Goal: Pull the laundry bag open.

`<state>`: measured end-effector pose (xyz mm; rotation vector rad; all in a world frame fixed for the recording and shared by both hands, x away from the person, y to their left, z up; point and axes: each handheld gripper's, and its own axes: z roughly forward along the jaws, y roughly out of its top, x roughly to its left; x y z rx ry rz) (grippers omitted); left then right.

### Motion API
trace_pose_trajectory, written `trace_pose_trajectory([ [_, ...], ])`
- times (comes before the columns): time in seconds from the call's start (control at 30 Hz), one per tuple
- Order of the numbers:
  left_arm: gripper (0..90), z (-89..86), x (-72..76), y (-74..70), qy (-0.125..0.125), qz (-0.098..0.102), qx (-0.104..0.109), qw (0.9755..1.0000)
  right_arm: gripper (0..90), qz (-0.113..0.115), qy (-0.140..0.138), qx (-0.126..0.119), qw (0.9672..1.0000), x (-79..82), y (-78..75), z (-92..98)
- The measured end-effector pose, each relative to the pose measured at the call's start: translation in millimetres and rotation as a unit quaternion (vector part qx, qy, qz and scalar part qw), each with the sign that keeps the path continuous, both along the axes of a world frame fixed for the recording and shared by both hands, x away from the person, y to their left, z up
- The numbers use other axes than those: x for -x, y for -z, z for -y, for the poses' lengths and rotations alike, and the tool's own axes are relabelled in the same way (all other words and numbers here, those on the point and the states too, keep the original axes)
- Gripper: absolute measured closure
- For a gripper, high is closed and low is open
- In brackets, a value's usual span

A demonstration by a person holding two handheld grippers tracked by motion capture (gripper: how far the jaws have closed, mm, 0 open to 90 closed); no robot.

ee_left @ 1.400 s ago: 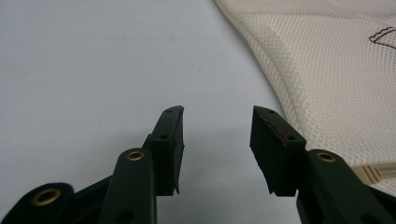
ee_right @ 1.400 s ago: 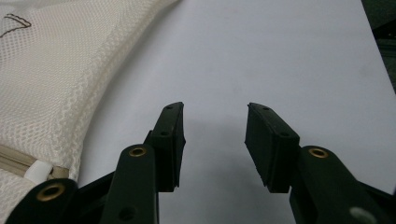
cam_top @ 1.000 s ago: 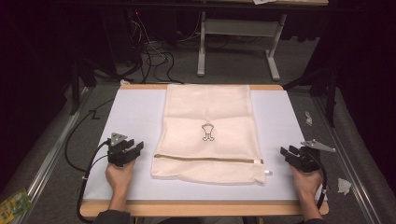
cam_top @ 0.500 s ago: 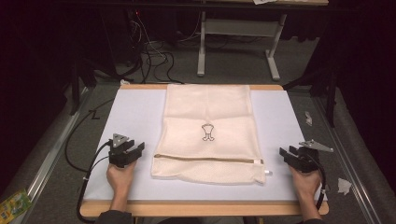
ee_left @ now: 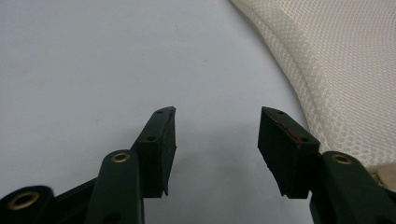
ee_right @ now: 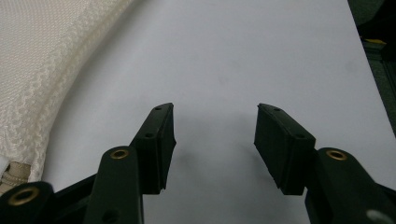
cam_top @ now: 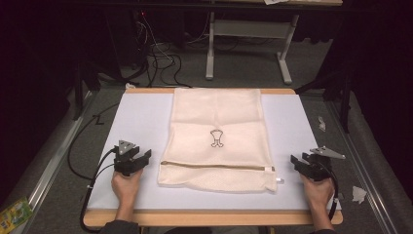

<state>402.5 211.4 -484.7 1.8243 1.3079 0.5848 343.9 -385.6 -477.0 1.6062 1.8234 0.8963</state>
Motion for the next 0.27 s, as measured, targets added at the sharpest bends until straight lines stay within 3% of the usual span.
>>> trace_pose_trajectory([
  [0.27,45.9,0.0,-0.5,0.1,-0.001,-0.002,0.001,1.0000,46.3,-0.003,0.001,-0.003,1.0000,-0.4,0.0,0.7],
])
